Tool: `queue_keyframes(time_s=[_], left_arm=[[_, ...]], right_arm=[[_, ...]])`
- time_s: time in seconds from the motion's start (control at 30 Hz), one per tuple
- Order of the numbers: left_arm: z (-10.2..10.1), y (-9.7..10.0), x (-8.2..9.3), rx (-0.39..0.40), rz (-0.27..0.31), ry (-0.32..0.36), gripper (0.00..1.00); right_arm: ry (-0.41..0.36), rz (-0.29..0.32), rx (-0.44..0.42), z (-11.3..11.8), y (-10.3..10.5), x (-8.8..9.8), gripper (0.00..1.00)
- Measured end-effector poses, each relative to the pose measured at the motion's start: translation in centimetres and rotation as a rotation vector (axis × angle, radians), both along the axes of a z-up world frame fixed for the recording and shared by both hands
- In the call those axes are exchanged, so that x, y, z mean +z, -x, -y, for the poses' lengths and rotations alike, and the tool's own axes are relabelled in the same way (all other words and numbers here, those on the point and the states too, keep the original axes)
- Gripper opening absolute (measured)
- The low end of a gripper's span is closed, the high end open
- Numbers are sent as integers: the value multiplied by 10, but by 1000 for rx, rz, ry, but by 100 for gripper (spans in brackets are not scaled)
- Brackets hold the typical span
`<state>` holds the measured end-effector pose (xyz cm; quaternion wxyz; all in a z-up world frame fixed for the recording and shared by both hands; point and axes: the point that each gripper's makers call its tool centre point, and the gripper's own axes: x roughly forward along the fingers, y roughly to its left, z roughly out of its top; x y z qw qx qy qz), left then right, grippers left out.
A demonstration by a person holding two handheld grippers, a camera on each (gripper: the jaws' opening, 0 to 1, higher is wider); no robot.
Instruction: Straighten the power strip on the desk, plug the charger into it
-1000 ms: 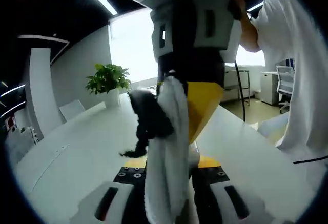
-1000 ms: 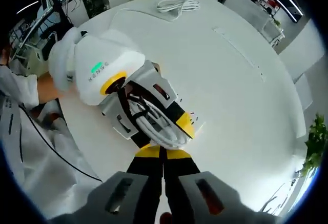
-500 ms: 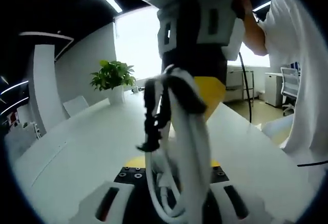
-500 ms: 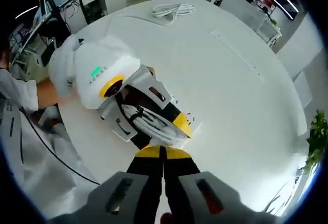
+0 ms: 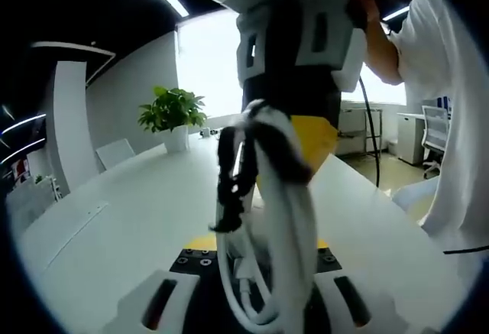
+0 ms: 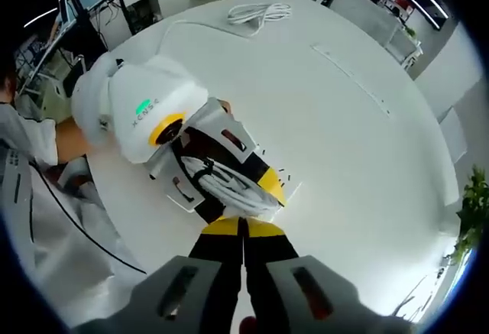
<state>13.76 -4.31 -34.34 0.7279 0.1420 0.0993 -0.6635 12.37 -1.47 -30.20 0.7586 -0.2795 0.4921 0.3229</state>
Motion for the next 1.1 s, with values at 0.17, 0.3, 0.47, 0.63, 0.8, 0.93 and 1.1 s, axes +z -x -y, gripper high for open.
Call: queue_keyframes(time_s=[0.17,0.3,0.47,0.63,0.8,0.93,1.1], left_arm=[[-1,0,-2,8,13,-10,33],[-1,-1,-1,4,19,-8,33],[1,3,13,-32,-5,46,37],[5,3,18,-80,49,20,38],[7,-1,6,-88,71,-7,39],[11,-3,-5,-80,103,-44,38],[11,-2,-4,-90,73,-38,33]], right_arm=[[-5,26,-9,0,-6,7,0],[28,11,-11,5,-11,-1,0],[22,4,-3,3,-9,0,0],[19,4,1,4,-10,1,0],[9,0,-2,5,-10,1,0],[4,-9,-2,5,-6,0,0],[-21,22,-29,5,-11,2,0]])
